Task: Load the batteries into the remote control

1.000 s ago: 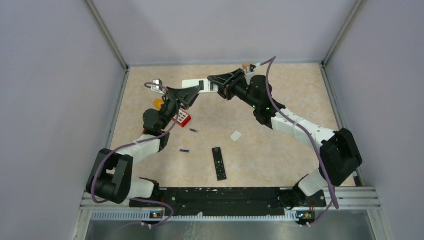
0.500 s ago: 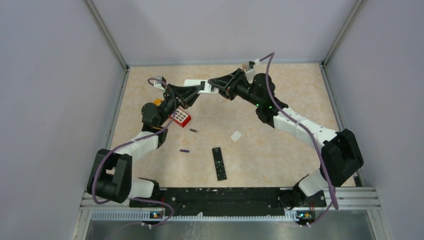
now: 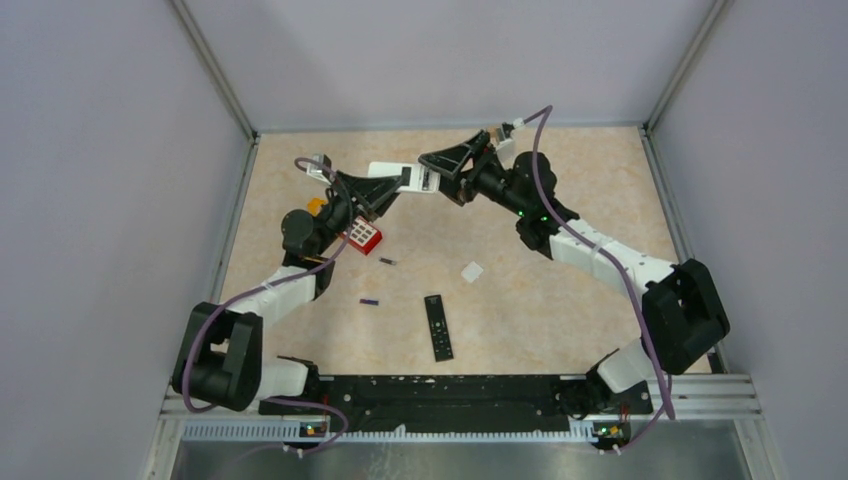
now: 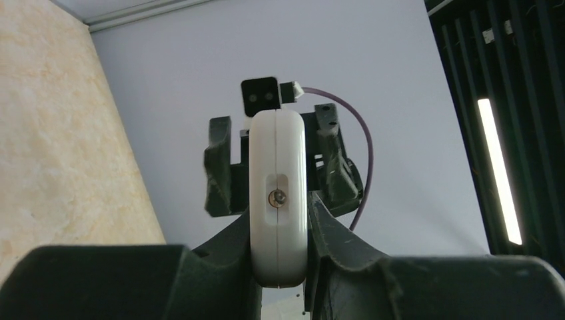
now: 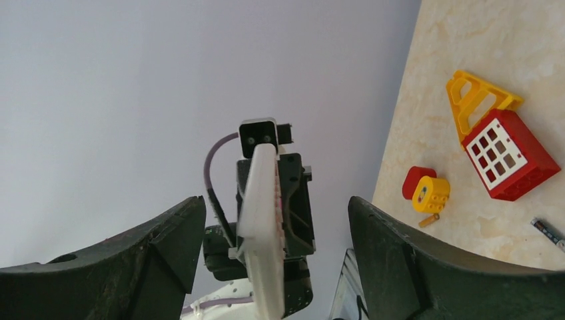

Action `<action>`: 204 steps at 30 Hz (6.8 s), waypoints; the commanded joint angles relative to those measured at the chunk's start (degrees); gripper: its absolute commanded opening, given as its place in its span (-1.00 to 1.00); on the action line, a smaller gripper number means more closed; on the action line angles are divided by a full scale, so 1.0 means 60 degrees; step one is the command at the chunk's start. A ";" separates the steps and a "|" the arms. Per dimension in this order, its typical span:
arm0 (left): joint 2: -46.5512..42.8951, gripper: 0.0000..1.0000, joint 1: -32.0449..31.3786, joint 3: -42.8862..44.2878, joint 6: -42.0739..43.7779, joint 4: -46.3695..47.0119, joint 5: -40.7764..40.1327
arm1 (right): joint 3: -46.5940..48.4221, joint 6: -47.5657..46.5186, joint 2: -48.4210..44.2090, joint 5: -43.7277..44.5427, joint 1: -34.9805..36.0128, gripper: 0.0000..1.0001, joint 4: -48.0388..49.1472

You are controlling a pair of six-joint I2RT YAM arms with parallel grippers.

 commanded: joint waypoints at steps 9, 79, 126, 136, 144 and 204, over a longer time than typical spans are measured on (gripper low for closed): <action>-0.0233 -1.00 0.0055 -0.0065 0.1000 0.0719 0.0629 | -0.0067 -0.0706 -0.0301 -0.0668 -0.0271 0.18 0.0660; -0.3780 -1.00 0.0963 0.1350 0.8086 -0.9720 -0.4000 | -0.0377 -0.5480 -0.1345 -0.0325 0.0021 0.16 -0.1809; -0.5834 -1.00 0.0978 0.3068 1.0717 -1.1898 -0.6492 | 0.4163 -1.3513 0.6185 0.2815 0.5281 -0.23 -0.5945; -0.5842 -1.00 0.0977 0.3050 1.0762 -1.1870 -0.6472 | 0.4000 -1.3303 0.6160 0.3776 0.5284 -0.94 -0.5921; -0.5915 -1.00 0.0978 0.2793 1.0615 -1.1573 -0.5953 | 0.3128 -1.1949 0.4556 0.4404 0.4945 -1.00 -0.5221; -0.0381 -1.00 -0.0854 0.0174 0.4842 -0.1777 -0.0769 | 0.1155 -0.3766 -0.1221 0.2513 0.0622 -0.89 -0.6299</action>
